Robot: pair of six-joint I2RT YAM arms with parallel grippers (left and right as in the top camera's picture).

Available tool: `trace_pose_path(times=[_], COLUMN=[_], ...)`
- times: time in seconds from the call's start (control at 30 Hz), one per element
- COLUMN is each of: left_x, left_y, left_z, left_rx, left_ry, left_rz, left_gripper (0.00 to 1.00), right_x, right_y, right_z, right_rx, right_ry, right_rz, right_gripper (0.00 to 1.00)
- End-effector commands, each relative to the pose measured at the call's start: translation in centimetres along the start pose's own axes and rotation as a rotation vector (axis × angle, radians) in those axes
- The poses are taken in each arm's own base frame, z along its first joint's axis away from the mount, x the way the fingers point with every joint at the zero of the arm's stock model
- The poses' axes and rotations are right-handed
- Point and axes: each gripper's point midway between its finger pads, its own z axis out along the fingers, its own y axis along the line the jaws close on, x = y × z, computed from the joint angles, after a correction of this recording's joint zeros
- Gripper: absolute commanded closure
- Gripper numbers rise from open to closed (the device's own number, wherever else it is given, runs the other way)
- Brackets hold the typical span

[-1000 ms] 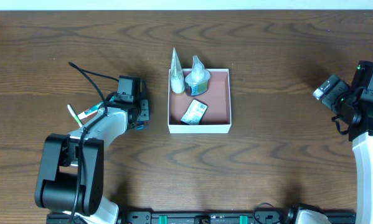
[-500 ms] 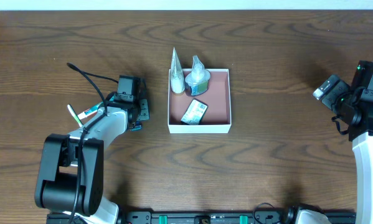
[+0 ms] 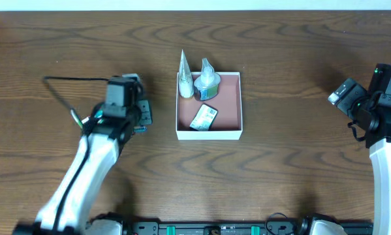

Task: Pack container
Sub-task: 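Carry the razor into the box and release it upright-right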

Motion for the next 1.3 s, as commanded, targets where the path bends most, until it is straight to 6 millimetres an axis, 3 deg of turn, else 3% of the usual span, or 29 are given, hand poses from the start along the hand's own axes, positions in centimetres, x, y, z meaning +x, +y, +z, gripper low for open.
trace_pose_path(times=[0.0,0.17,0.33,0.4,0.6,0.97,1.27], left_x=[-1.1,-1.0,-0.1,0.0,-0.5,-0.1,0.0], left_y=[-4.1,-9.0,-14.4,-16.6,-20.4,-23.5,-24.2], left_z=[-3.3,-6.2,-7.1,-7.0,-4.9,1.6,4.1], left_rx=[0.161,0.276,0.396,0.434,0.441,0.466,0.469], left_ry=[-0.068,-0.146,-0.189,-0.212,-0.269,-0.264,-0.290], left_rz=[0.111,0.271,0.383,0.403,0.317,0.117,0.109], left_gripper=[0.94,0.94,0.94,0.94,0.94,0.94,0.94], right_x=[-0.5,-0.5,-0.5,-0.5,-0.5,-0.5,-0.5], right_y=[-0.3,-0.3,-0.3,-0.3,-0.3,-0.3,-0.3], right_z=[-0.3,-0.3,-0.3,-0.3,-0.3,-0.3,-0.3], right_rx=[0.010,0.010,0.010,0.010,0.010,0.010,0.010], right_ry=[-0.019,-0.019,-0.019,-0.019,-0.019,-0.019,-0.019], right_rz=[0.011,0.011,0.012,0.012,0.012,0.011,0.012], right_gripper=[0.01,0.01,0.01,0.01,0.01,0.01,0.01])
